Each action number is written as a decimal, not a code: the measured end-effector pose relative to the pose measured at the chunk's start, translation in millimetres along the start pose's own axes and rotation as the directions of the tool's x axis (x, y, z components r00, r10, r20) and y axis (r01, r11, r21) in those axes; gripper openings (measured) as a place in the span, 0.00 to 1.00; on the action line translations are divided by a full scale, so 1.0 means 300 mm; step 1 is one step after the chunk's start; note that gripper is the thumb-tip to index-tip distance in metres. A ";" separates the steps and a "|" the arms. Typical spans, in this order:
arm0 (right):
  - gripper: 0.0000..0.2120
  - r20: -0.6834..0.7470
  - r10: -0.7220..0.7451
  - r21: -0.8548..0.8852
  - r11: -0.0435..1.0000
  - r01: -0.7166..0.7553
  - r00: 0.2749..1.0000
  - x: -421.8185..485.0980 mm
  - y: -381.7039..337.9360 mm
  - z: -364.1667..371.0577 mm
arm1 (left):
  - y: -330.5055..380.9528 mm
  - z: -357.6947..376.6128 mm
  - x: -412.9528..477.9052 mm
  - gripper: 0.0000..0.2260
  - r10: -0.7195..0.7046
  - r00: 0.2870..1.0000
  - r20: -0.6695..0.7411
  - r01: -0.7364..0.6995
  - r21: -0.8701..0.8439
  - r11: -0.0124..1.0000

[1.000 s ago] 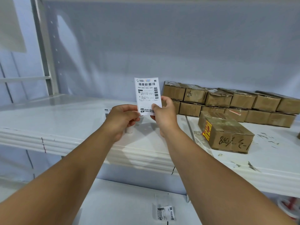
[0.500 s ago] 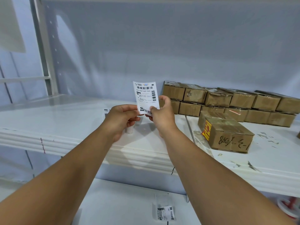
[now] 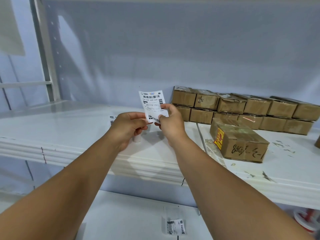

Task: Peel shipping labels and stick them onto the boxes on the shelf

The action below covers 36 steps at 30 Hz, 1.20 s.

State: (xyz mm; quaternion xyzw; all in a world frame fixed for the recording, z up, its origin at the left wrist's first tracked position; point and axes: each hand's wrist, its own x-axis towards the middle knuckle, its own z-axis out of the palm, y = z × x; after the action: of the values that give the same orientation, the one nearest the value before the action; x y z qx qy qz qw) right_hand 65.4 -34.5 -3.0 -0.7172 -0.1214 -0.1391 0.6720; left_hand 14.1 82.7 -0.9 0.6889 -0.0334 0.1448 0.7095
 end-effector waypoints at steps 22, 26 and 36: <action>0.04 0.196 -0.124 -0.171 0.973 0.158 0.973 -0.048 -0.024 0.006 | 0.000 -0.006 0.002 0.09 -0.029 0.989 -0.146 0.011 -0.125 0.992; 0.04 0.194 -0.132 -0.183 0.969 0.168 0.972 -0.045 -0.019 0.009 | -0.003 -0.008 0.003 0.08 -0.028 0.989 -0.142 0.011 -0.119 0.993; 0.04 0.189 -0.141 -0.182 0.967 0.175 0.972 -0.039 -0.019 0.008 | -0.016 -0.012 0.014 0.09 0.031 0.988 -0.152 -0.039 -0.052 0.998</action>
State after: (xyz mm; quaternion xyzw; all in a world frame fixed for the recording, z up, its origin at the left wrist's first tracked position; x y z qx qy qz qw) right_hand 52.7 -31.5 -2.0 -0.7777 -0.2222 -0.1405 0.5710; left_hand 18.7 86.8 -4.8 0.6554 0.0044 0.2082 0.7260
